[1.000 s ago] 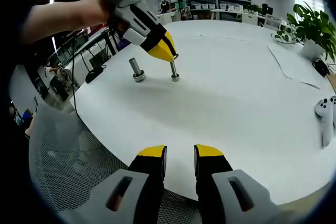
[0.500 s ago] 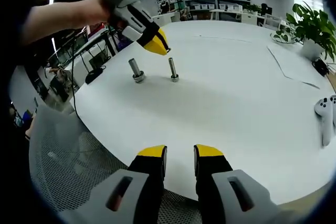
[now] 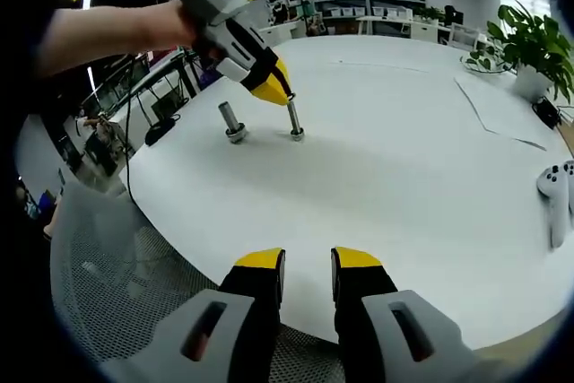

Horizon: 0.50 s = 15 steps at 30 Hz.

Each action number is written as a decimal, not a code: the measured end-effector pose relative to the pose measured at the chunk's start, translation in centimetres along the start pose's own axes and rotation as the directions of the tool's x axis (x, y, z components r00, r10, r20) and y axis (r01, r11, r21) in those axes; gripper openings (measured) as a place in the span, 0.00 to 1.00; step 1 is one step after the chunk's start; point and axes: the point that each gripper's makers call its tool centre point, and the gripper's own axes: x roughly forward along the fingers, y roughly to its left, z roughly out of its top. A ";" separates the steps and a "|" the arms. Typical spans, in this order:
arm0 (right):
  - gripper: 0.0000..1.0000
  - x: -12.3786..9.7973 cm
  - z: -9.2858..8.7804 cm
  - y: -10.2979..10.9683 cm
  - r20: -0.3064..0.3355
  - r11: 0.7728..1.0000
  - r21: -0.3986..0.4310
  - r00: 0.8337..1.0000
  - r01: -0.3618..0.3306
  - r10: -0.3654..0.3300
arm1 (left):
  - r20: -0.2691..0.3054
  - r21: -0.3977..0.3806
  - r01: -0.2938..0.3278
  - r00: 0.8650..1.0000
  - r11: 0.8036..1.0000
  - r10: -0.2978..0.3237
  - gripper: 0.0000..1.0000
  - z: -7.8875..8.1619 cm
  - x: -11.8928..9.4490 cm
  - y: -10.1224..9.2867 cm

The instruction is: Place the washer onto the threaded stud by aligning its center hole with the stud, sliding it down to the base, and recovering from edge contact or off-axis alignment until the washer reaches the visible bottom stop.

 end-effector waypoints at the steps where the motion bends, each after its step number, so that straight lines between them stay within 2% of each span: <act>1: 0.24 0.0 0.0 0.0 -0.002 1.000 0.000 1.000 -0.001 0.001 | -0.001 0.000 0.001 1.000 1.000 -0.001 0.09 0.0 0.1 0.0; 15: 0.24 0.0 0.0 0.0 -0.004 1.000 0.004 1.000 0.002 -0.002 | -0.068 0.012 0.041 0.997 0.999 -0.040 0.09 -1.5 3.2 -0.9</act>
